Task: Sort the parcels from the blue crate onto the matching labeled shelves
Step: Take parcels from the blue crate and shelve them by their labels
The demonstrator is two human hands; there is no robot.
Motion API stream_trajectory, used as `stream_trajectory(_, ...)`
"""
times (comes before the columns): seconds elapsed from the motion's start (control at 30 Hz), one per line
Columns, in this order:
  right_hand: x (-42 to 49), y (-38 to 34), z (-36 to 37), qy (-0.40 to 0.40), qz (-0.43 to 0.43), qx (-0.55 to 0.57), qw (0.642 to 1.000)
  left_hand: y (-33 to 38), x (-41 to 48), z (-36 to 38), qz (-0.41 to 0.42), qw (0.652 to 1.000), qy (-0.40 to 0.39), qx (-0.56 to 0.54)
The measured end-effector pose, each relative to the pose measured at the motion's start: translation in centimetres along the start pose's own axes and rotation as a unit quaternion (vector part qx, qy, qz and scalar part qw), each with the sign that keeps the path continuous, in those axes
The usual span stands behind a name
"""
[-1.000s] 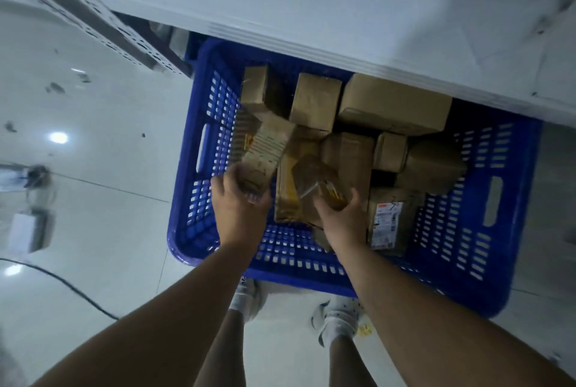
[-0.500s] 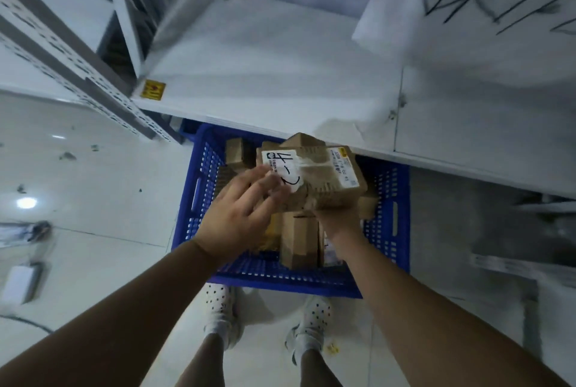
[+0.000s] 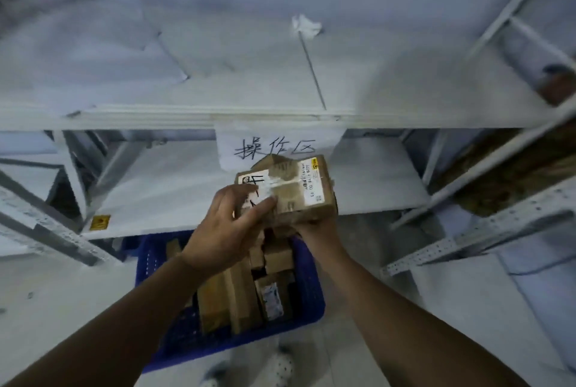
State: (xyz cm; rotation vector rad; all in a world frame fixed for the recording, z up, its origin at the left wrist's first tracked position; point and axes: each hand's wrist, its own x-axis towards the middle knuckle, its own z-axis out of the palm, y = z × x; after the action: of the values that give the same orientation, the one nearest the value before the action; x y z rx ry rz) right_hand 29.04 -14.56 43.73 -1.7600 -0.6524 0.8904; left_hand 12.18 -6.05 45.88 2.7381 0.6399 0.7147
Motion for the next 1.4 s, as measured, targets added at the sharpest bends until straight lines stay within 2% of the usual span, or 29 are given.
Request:
stream_trajectory(0.1, -2.0, -2.9, -4.4, 0.043, 0.032, 0.018, 0.998, 3.4, 3.9, -1.7, 0.065, 0.996, -0.017, -0.055)
stream_trajectory(0.23, -5.6, -2.9, -9.8, 0.117, 0.089, 0.021, 0.989, 7.3, 8.1, -3.8, 0.148, 0.980, -0.111, -0.068)
stream_trajectory(0.4, -11.3, -2.4, -11.3, 0.278, 0.034, 0.057, 0.958, 12.4, 9.7, -4.8, 0.161, 0.954, -0.212, -0.136)
stream_trajectory(0.47, -13.8, -2.8, -11.5, 0.328, -0.010, 0.040, 0.944, 14.1, 9.9, -4.7, 0.157, 0.951, -0.225, -0.146)
stream_trajectory(0.53, -15.4, -3.6, -12.6, 0.370, -0.064, -0.001, 0.927, 15.3, 9.9, -4.1, 0.117, 0.943, -0.248, -0.190)
stream_trajectory(0.63, -17.6, -5.3, -14.3, 0.445, -0.011, -0.081, 0.892, 17.6, 9.2, -3.2, -0.021, 0.921, -0.224, -0.318)
stream_trajectory(0.7, -18.8, -6.2, -15.5, 0.502, -0.008, -0.112, 0.858, 19.4, 8.9, -2.9, -0.107, 0.917, -0.176, -0.342)
stream_trajectory(0.77, -20.2, -6.8, -17.3, 0.541, -0.028, -0.111, 0.833, 22.0, 8.9, -2.9, -0.157, 0.916, -0.136, -0.343)
stream_trajectory(0.87, -21.9, -6.6, -20.1, 0.572, -0.050, -0.112, 0.811, 26.8, 9.3, -2.4, -0.215, 0.904, -0.127, -0.346)
stream_trajectory(0.97, -24.5, -6.5, -23.2, 0.585, -0.086, -0.069, 0.803, 32.7, 9.7, -1.6, -0.234, 0.899, -0.134, -0.344)
stream_trajectory(1.1, -28.3, -6.9, -28.8, 0.559, -0.060, 0.130, 0.817, 40.6, 10.0, -1.3, -0.232, 0.887, -0.134, -0.375)
stream_trajectory(1.17, -30.5, -6.8, -32.4, 0.502, -0.072, 0.295, 0.809, 44.4, 10.2, -1.0, -0.224, 0.887, -0.127, -0.384)
stream_trajectory(1.27, -34.3, -5.9, -36.8, 0.368, -0.087, 0.539, 0.753, 49.1, 10.6, -0.2, -0.207, 0.892, -0.116, -0.386)
stream_trajectory(1.33, -36.4, -5.0, -39.4, 0.320, -0.094, 0.584, 0.740, 52.3, 10.8, 0.7, -0.192, 0.892, -0.108, -0.394)
stream_trajectory(1.4, -38.1, -4.1, -41.3, 0.306, -0.094, 0.572, 0.756, 55.0, 10.6, 1.3, -0.176, 0.891, -0.106, -0.406)
